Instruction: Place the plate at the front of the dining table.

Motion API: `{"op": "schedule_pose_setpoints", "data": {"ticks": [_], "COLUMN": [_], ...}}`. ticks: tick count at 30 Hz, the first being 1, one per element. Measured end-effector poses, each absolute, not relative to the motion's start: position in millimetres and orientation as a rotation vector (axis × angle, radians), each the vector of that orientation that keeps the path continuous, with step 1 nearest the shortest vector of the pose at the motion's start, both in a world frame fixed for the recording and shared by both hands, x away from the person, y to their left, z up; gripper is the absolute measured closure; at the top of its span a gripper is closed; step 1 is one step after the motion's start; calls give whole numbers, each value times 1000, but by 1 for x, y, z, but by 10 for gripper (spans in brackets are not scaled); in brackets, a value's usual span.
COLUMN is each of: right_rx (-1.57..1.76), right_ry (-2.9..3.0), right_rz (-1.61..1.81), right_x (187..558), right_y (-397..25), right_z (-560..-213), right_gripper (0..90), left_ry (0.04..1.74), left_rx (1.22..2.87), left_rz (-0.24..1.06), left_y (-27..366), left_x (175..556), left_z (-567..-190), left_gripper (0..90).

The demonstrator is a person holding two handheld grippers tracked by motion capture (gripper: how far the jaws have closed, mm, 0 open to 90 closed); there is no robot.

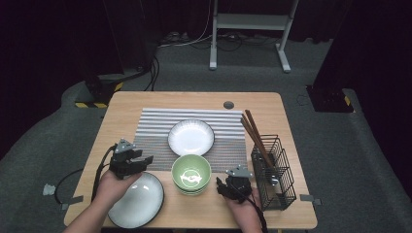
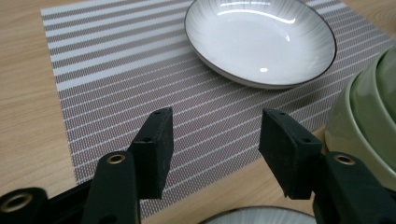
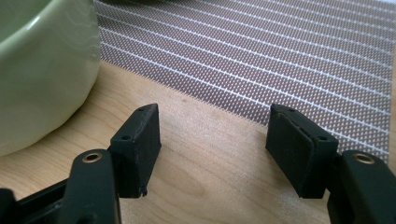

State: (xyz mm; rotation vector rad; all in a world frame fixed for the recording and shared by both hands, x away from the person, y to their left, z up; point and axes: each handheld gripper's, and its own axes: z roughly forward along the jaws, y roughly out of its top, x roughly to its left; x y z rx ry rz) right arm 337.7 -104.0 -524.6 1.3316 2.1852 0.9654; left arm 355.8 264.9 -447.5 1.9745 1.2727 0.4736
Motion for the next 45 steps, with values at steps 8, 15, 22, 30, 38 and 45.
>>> {"op": "schedule_pose_setpoints", "data": {"ticks": [8, 15, 22, 30, 38, 45], "right_rx": [1310, 1307, 1323, 1313, 1314, 1313], "right_ry": [2192, 2200, 2198, 2197, 2194, 2193], "right_rz": [932, 937, 954, 934, 930, 932], "right_x": [337, 336, 336, 336, 335, 336], "right_y": [-100, -99, -100, -97, -97, -97], "right_z": [-525, -525, -525, -525, -525, -525], "right_gripper": [312, 295, 292, 285, 285, 285], "left_ry": [1353, 1370, 1376, 1386, 1374, 1369], "left_rx": [2083, 2186, 2280, 2352, 2465, 2523], "left_rz": [423, 385, 343, 325, 286, 272], "left_y": [259, 255, 253, 249, 234, 222], "left_x": [352, 351, 348, 351, 355, 359], "left_z": [-442, -433, -431, -426, -433, -429], "left_gripper": [399, 379, 364, 360, 353, 379]}}
